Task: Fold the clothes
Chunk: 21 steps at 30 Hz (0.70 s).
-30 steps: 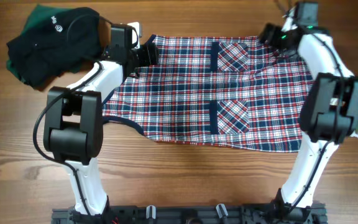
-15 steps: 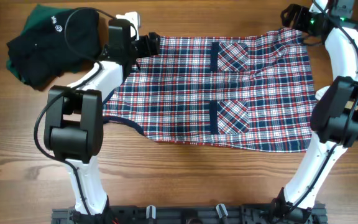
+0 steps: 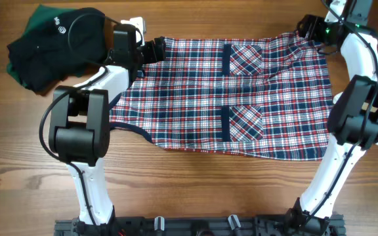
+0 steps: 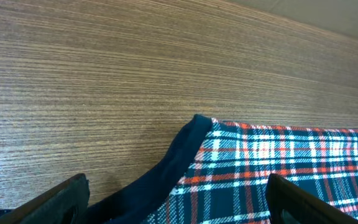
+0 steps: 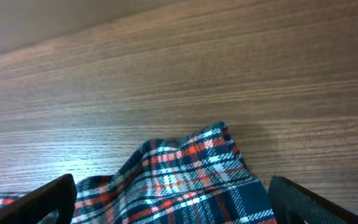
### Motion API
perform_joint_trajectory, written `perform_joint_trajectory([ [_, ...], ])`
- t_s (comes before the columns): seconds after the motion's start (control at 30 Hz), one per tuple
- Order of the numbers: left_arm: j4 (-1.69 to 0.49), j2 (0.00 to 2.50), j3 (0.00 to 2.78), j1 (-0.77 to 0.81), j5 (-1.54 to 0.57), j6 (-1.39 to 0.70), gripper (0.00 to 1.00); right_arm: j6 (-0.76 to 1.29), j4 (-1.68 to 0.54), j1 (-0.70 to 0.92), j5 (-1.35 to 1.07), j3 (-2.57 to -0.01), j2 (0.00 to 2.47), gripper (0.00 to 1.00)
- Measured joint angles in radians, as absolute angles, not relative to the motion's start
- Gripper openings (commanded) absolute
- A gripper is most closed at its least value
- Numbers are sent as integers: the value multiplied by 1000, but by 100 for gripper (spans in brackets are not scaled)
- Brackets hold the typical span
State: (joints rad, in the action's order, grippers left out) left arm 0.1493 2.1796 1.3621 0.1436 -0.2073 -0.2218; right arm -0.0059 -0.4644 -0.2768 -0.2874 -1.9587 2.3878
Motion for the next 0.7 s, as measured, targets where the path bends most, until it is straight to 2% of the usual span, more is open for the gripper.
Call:
perform_joint_trajectory([
  [0.2, 139, 2180, 1362, 144, -207, -222, 89, -9, -427, -277, -287, -1959, 2437, 100],
  [0.23, 133, 2180, 1362, 144, -207, -222, 82, -14, -419, -277, -287, -1959, 2446, 100],
  [0.43, 129, 2180, 1362, 144, -207, -222, 71, -31, -381, -277, -287, -1959, 2473, 100],
  [0.63, 144, 2180, 1362, 144, -207, -222, 50, -38, -353, -277, -287, -1959, 2489, 95],
  [0.67, 147, 2180, 1362, 144, -207, -223, 46, -39, -347, -277, -287, -1959, 2489, 89],
  [0.7, 149, 2180, 1362, 144, -208, -221, 36, -40, -335, -277, -287, -1959, 2491, 83],
])
